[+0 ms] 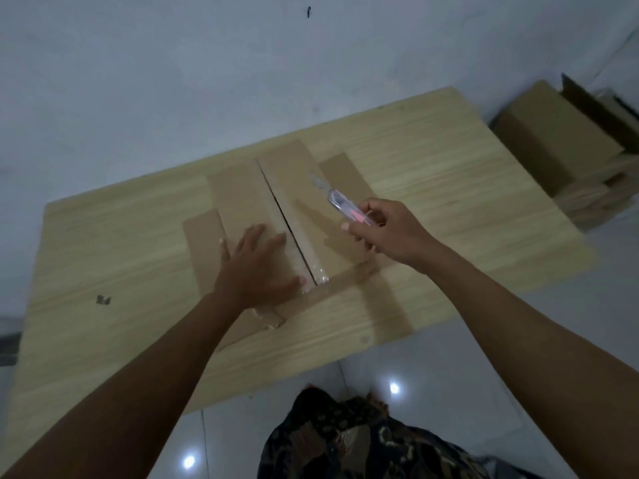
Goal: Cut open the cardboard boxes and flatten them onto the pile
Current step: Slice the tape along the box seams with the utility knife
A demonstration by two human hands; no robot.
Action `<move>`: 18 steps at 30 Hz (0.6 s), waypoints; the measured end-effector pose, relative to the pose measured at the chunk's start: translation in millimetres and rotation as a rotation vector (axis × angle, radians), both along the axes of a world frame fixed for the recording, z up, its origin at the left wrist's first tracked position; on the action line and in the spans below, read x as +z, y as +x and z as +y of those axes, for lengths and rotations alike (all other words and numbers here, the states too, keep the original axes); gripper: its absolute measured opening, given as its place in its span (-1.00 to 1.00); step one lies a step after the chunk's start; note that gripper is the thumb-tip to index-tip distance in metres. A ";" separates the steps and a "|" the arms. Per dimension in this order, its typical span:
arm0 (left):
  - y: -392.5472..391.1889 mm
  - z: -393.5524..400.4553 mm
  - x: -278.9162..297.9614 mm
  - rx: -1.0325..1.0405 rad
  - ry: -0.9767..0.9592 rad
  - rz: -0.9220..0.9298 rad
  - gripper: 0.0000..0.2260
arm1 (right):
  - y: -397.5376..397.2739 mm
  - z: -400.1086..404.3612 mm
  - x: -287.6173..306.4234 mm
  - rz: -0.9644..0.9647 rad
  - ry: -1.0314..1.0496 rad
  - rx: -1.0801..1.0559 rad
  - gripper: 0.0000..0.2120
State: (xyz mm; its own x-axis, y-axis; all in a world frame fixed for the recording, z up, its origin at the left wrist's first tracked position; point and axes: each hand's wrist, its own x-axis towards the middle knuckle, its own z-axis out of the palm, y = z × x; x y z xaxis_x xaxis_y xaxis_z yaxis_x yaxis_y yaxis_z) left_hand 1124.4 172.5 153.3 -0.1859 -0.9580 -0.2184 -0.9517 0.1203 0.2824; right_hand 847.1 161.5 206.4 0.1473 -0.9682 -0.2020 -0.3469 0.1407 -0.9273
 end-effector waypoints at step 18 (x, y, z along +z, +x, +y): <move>-59.1 -156.6 -16.5 0.793 0.070 0.024 0.09 | 3.8 -117.5 -35.5 0.196 -0.006 0.084 -0.81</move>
